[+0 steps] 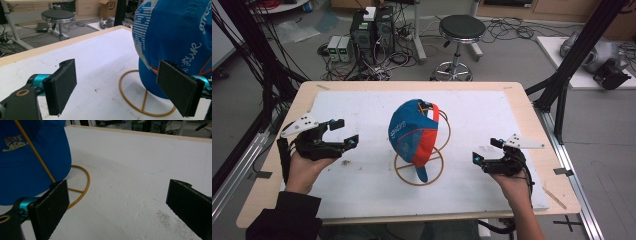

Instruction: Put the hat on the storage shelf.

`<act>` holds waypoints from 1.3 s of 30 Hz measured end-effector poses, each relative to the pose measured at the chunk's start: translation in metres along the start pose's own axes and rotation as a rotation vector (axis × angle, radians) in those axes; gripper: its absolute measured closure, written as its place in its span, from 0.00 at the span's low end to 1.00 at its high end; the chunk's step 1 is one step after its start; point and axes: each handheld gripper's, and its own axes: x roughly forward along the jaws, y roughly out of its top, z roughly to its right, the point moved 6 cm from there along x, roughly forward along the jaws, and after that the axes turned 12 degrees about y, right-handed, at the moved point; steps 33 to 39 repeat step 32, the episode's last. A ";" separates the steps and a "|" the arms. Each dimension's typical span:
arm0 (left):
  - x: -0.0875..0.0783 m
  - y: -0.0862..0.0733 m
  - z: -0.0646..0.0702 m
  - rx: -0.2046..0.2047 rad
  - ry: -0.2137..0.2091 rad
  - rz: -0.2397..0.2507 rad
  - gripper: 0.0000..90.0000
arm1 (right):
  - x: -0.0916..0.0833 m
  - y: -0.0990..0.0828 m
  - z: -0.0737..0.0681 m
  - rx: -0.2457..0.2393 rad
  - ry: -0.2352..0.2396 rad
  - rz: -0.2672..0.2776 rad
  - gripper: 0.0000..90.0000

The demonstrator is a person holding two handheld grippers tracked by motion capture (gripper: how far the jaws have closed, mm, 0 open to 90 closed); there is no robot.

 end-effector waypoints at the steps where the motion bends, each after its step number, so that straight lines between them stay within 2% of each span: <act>1: 0.000 -0.001 0.000 -0.002 -0.003 -0.002 0.19 | 0.001 0.000 0.000 -0.005 0.000 0.000 0.04; 25: 0.005 -0.006 0.000 0.010 0.000 -0.021 0.19 | 0.003 0.000 0.000 -0.001 0.001 -0.004 0.04; 39: 0.003 -0.009 -0.001 0.002 0.003 -0.014 0.19 | 0.003 0.000 -0.001 -0.005 -0.001 -0.007 0.04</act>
